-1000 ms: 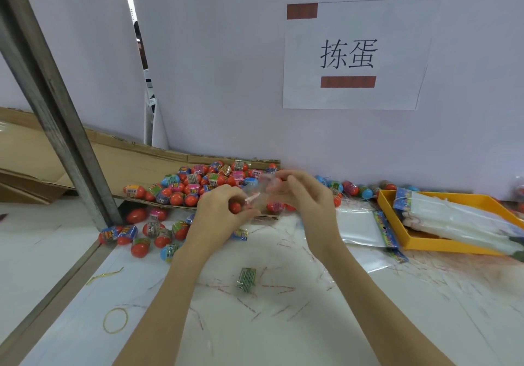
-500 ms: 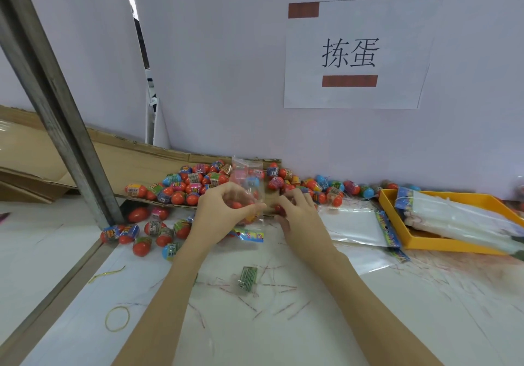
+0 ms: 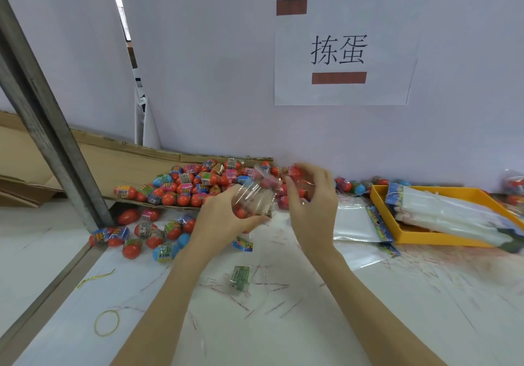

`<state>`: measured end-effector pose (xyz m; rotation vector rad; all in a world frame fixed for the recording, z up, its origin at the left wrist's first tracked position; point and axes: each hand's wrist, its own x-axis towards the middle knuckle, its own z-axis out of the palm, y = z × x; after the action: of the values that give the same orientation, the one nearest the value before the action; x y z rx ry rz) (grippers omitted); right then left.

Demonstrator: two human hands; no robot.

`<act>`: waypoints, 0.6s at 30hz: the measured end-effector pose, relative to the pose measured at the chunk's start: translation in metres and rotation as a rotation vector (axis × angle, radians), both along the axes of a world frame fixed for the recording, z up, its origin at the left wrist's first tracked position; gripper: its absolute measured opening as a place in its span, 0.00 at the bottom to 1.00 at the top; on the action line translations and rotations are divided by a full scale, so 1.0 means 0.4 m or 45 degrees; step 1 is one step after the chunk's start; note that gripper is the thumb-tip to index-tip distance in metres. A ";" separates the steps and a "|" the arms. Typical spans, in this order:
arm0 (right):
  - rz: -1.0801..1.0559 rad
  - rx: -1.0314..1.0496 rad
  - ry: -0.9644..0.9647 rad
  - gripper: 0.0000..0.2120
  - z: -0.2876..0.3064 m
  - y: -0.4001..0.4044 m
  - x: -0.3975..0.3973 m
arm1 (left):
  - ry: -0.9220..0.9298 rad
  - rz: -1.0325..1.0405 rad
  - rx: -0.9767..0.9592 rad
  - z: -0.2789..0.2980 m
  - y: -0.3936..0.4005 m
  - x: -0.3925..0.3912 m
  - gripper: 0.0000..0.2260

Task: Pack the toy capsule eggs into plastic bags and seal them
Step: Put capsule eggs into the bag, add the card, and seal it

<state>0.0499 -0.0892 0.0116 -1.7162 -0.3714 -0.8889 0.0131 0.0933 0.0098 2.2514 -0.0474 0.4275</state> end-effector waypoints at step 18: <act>0.518 -0.367 0.110 0.09 -0.006 0.021 -0.022 | -0.176 -0.044 0.277 0.012 -0.006 -0.005 0.10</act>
<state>0.0411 -0.0807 0.0091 -1.8418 -0.7887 -0.4789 0.0111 0.0910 0.0145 2.4262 -0.2130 0.5828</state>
